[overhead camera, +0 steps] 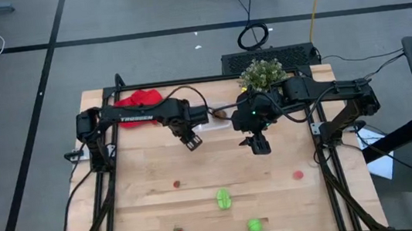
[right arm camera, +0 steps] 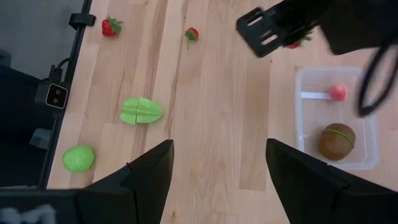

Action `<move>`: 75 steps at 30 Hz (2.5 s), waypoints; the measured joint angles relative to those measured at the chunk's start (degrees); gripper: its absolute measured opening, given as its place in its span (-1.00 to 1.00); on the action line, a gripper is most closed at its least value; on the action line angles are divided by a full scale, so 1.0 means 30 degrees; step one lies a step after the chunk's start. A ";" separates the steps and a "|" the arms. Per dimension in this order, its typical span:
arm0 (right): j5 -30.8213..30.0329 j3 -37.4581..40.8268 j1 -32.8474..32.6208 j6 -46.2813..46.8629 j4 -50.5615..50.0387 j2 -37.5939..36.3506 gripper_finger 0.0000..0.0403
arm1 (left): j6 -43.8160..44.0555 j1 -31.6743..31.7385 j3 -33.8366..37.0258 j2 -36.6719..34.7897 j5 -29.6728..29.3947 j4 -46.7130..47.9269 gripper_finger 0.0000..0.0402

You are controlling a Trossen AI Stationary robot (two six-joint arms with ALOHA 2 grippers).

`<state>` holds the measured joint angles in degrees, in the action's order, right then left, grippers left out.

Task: Pick and placing Produce into tupperware
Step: Put the top strawberry into the bin

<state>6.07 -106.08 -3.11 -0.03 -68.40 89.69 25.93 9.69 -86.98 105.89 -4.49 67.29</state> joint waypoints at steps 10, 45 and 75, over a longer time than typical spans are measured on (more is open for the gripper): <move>0.0000 -0.0001 0.0000 0.0000 -0.0315 0.0000 0.23 | -0.1460 0.1782 -0.1472 -0.0015 -0.0372 -0.0444 -0.31; -0.0002 -0.0001 0.0007 -0.0165 -0.0585 0.0000 0.23 | -0.4139 0.4058 -0.1472 0.3541 0.2674 -0.6733 -0.31; 0.0000 -0.0001 0.0007 0.0397 -0.0585 0.0000 0.23 | -0.4138 0.4532 -0.1472 0.3868 0.3191 -0.7453 -0.31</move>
<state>6.07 -106.08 -3.09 1.16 -70.15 89.69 13.52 23.29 -91.39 117.49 5.08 44.93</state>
